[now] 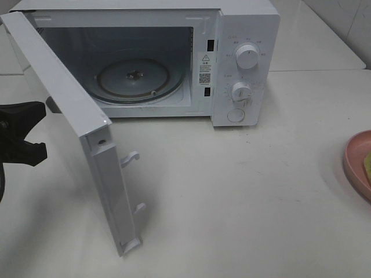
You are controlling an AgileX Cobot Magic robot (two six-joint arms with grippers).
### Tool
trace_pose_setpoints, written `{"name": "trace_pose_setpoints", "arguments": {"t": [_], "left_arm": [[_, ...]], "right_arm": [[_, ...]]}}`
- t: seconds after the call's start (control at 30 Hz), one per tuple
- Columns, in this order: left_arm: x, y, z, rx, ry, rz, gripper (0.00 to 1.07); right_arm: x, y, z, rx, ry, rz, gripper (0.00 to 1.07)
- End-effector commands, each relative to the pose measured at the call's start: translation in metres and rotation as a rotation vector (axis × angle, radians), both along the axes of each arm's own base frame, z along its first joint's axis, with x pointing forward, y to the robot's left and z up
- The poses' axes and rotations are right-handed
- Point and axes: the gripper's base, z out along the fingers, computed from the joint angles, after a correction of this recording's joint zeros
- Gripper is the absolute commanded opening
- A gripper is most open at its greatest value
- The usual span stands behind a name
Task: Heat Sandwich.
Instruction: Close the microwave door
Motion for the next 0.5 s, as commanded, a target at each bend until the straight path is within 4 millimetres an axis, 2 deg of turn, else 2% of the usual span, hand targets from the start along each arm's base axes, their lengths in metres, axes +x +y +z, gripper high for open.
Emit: {"name": "trace_pose_setpoints", "arguments": {"t": [0.03,0.5], "left_arm": [[0.008,-0.006,0.005,-0.049,-0.031,-0.023,0.0],[0.022,-0.011,0.012,-0.055,-0.059,-0.023,0.0]], "right_arm": [[-0.003,0.0,0.0,-0.003,-0.031,-0.001,0.76],[-0.003,0.0,0.0,-0.001,-0.031,-0.003,0.76]]}}
